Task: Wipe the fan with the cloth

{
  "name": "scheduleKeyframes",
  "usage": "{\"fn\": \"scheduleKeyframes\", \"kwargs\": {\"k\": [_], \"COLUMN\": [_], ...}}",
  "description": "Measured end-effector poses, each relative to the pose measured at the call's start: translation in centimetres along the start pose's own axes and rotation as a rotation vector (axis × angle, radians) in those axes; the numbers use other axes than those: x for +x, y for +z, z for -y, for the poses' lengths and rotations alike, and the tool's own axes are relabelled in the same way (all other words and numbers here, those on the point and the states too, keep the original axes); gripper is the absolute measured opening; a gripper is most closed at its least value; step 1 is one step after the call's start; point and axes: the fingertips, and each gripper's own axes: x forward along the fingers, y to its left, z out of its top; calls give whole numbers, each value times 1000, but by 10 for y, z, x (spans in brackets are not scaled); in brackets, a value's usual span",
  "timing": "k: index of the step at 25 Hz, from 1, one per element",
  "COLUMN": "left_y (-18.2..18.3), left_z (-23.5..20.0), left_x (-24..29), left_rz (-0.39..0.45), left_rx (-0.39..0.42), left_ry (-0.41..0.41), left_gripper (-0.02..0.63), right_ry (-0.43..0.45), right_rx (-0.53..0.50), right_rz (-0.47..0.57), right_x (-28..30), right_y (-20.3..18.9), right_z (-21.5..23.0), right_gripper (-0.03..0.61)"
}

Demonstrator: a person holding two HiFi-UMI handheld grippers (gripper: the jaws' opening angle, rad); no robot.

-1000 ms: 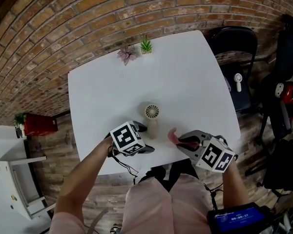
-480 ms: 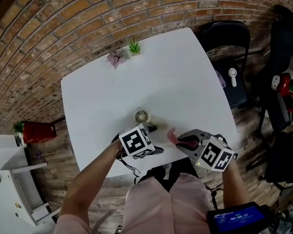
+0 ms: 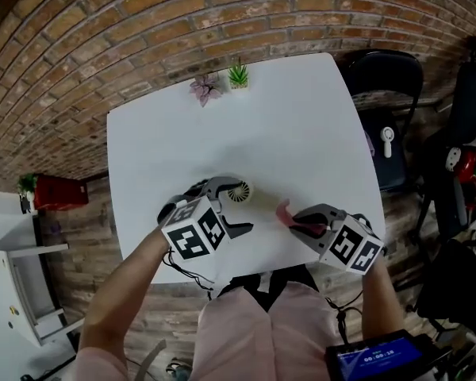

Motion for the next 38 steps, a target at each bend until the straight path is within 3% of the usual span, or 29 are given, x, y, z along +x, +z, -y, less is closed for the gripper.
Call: {"fn": "scheduleKeyframes", "kwargs": {"k": [2,7,11,14,16,19,20,24,31,32,33,34,38], "left_y": [-6,-32,-43,-50,-52,-50,-50,-47,-45,-45,-46,-46,-47], "left_z": [-20,-37,-40,-37,-35,-35,-35,-32,-28,-28,-28,-28,-27], "left_x": [2,31,46,55,60,61,61,64,67,67,67,67,68], "left_rz": [-65,-279,-308,-322,-316,-309,-314,-324,-334,-339,-347,-355,-378], "left_rx": [75,261,239,243,249,248,255,278,293,300,308,317,340], "left_ry": [42,-3,-53,-72,-78,-82,-83,-90,-108,-107,-107,-107,-116], "left_gripper": [388,388,388,385,371,371,371,371,371,371,371,371,371], "right_ry": [2,-12,-15,-23,-3,58,65,30,66,51,40,36,44], "right_rx": [-22,-131,-225,-224,-201,-136,-108,-77,-105,-128,-156,-183,-288], "right_rz": [-24,-154,-293,-324,-317,-271,-239,-176,-254,-278,-297,-308,-274], "right_x": [3,11,18,23,24,16,10,-4,31,34,36,37,37], "right_y": [2,-2,-17,-25,-26,-22,-18,-9,-32,-37,-41,-43,-34], "right_z": [11,42,64,75,75,69,70,85,83,84,85,85,87], "right_gripper": [40,40,40,51,92,219,227,215,209,166,79,43,32]}}
